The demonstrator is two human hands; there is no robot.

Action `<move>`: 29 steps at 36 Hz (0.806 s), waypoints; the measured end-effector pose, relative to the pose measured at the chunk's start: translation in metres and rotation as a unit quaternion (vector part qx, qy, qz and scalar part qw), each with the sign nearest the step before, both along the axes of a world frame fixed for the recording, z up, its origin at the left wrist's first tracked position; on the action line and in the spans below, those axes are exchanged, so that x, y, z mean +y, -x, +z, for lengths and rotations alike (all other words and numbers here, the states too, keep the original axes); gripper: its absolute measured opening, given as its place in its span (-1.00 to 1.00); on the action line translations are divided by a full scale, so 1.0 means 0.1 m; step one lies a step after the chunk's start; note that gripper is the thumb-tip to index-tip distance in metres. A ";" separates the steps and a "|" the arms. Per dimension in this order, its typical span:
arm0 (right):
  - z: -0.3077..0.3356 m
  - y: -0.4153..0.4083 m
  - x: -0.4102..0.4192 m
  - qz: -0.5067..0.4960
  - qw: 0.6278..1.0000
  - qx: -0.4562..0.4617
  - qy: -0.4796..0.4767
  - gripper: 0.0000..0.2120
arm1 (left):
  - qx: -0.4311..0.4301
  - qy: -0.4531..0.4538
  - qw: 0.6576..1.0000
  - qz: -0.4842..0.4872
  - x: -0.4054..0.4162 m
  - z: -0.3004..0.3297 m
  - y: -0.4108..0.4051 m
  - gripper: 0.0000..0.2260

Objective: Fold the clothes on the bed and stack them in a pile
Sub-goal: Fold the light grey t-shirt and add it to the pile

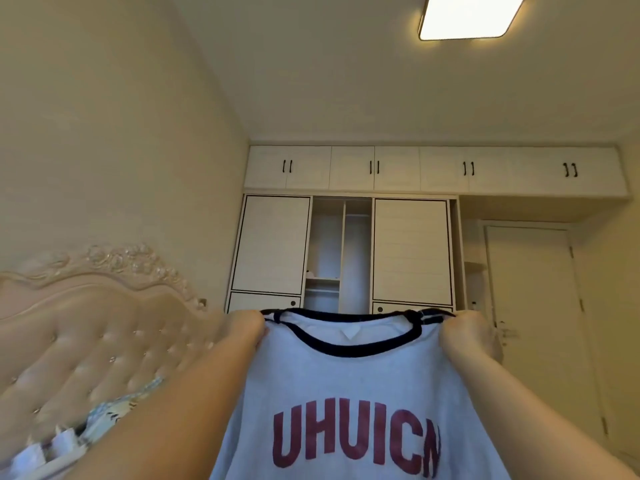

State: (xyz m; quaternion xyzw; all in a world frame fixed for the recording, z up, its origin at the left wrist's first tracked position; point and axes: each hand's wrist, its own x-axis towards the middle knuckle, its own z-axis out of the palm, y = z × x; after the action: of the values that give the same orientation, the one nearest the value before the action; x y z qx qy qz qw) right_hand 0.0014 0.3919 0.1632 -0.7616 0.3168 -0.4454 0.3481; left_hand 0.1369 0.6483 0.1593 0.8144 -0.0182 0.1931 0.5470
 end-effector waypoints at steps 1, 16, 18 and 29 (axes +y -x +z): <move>0.05 0.00 -0.02 -0.006 1.000 -0.007 0.026 -0.77 | -0.033 -0.029 0.999 0.031 0.01 0.04 0.02 -0.66; 0.71 0.58 0.09 -0.009 0.936 -0.214 0.280 -0.41 | -0.480 -0.132 0.864 0.076 0.16 0.79 0.84 -0.50; 0.74 0.57 0.19 -0.008 0.922 -0.189 0.339 -0.11 | -0.490 -0.144 0.855 0.084 0.09 0.80 0.90 -0.25; -0.28 -0.01 -0.12 -0.055 0.925 -0.060 0.371 0.10 | -0.418 -0.202 0.883 0.075 -0.26 -0.35 0.29 0.09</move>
State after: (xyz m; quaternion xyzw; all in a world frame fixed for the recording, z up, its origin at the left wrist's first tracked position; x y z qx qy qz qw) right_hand 0.0027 0.3803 0.1350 -0.7894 0.1489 -0.5946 0.0342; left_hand 0.1080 0.6225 0.1240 0.7502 -0.2224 0.5478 0.2962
